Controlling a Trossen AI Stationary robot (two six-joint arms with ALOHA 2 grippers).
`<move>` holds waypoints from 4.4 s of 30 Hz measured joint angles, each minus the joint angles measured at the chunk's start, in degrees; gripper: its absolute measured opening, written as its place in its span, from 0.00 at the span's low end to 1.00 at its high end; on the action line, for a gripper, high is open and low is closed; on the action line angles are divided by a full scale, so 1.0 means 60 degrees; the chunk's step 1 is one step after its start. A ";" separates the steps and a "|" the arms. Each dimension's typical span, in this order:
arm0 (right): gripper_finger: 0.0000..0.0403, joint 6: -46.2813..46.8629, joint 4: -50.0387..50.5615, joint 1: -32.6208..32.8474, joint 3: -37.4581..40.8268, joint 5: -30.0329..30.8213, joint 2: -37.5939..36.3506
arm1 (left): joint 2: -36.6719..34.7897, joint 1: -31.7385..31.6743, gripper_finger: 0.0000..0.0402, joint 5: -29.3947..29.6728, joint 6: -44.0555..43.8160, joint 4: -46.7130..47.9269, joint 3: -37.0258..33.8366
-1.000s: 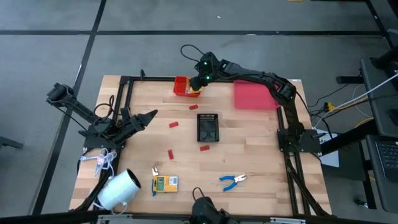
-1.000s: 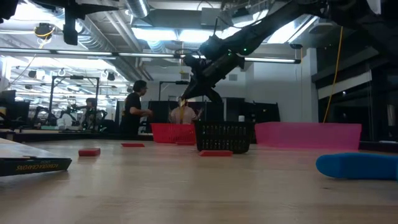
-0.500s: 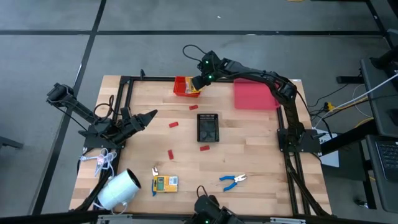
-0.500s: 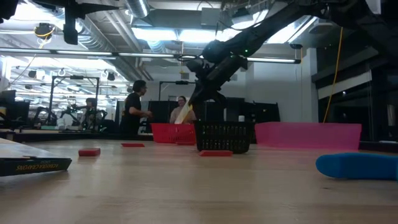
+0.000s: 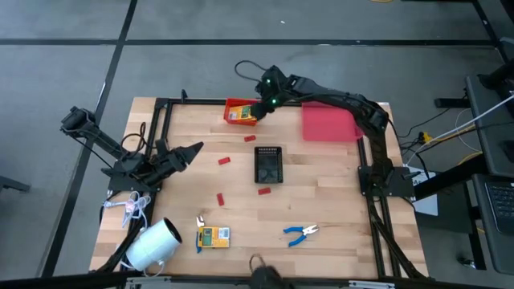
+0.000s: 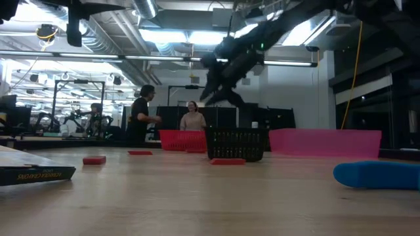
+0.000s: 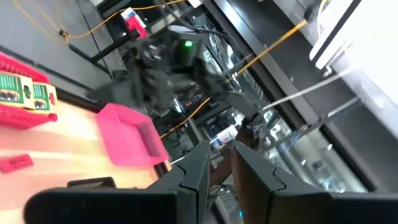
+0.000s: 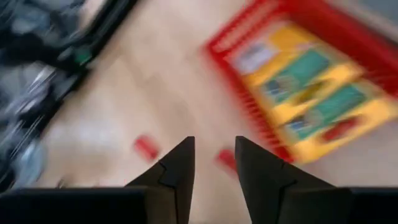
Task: Pick & Place School Supplies
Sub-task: Put the yellow crayon box into the red bin
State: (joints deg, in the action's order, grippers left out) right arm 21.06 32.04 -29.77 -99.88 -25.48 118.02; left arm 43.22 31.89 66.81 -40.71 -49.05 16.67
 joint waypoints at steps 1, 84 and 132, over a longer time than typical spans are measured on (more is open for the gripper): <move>0.28 -0.0235 0.0172 0.0214 0.0000 -0.0086 -0.0214 | 0.0000 0.0082 0.15 -0.0004 0.0219 0.0030 0.0000; 0.23 0.0406 0.2385 0.5984 0.5056 0.3178 -0.8070 | 0.7337 -0.1878 0.37 -1.6851 -0.4804 1.2206 0.4302; 0.23 0.1184 0.2356 0.7294 0.5056 0.4648 -0.8070 | 0.7326 -0.1331 0.01 -1.4574 -0.5911 0.8845 0.4299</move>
State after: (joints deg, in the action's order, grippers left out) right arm 28.16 46.18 13.99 -69.54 2.41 69.60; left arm 87.18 23.90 -20.63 -76.17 4.02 42.46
